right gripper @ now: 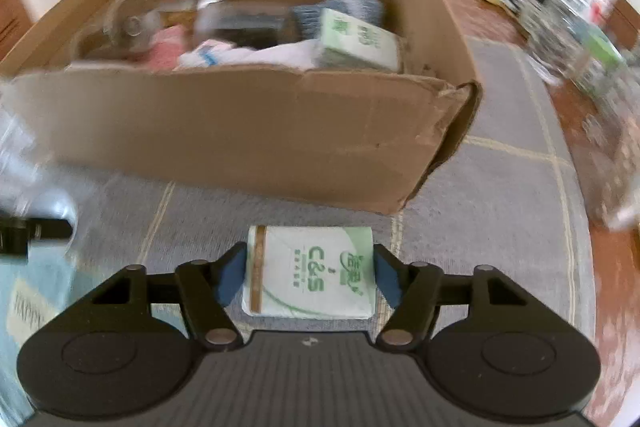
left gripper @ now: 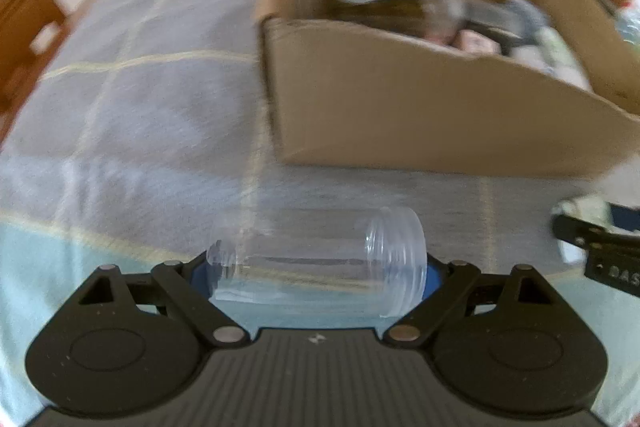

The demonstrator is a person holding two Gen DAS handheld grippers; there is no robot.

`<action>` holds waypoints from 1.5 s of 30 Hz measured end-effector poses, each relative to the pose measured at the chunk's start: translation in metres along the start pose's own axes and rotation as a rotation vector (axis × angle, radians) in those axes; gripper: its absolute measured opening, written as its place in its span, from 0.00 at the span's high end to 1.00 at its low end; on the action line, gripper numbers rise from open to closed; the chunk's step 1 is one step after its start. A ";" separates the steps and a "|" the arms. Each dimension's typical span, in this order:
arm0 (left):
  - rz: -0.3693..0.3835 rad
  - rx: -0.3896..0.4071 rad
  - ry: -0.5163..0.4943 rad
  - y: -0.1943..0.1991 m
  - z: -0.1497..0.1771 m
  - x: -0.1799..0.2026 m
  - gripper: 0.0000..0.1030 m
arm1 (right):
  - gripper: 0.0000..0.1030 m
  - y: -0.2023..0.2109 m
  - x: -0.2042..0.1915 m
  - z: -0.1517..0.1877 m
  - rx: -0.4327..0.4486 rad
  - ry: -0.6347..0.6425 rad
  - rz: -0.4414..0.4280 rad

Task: Organize objects
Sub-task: 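Lift the tissue pack and clear cup and carry both over the box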

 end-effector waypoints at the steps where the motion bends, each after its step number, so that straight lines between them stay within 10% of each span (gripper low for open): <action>1: 0.009 0.032 0.024 0.003 0.001 -0.001 0.12 | 0.32 0.000 -0.003 0.000 0.007 0.020 0.015; 20: 0.053 0.035 -0.180 0.042 0.019 0.012 0.12 | 0.34 0.039 -0.016 0.013 -0.064 0.155 -0.092; 45: 0.145 0.266 -0.328 0.143 -0.079 0.027 0.12 | 0.34 0.119 -0.026 -0.060 0.028 0.307 -0.168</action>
Point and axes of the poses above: each gripper's, at about its wrist camera, not at the fingertips, and y roughly against the way its jaws point, x to its right, z to its underside, the point moved 7 cm from there along -y, roughly the way its jaws point, and after that the axes turned 10 degrees about -z, right-handed, at the moved point
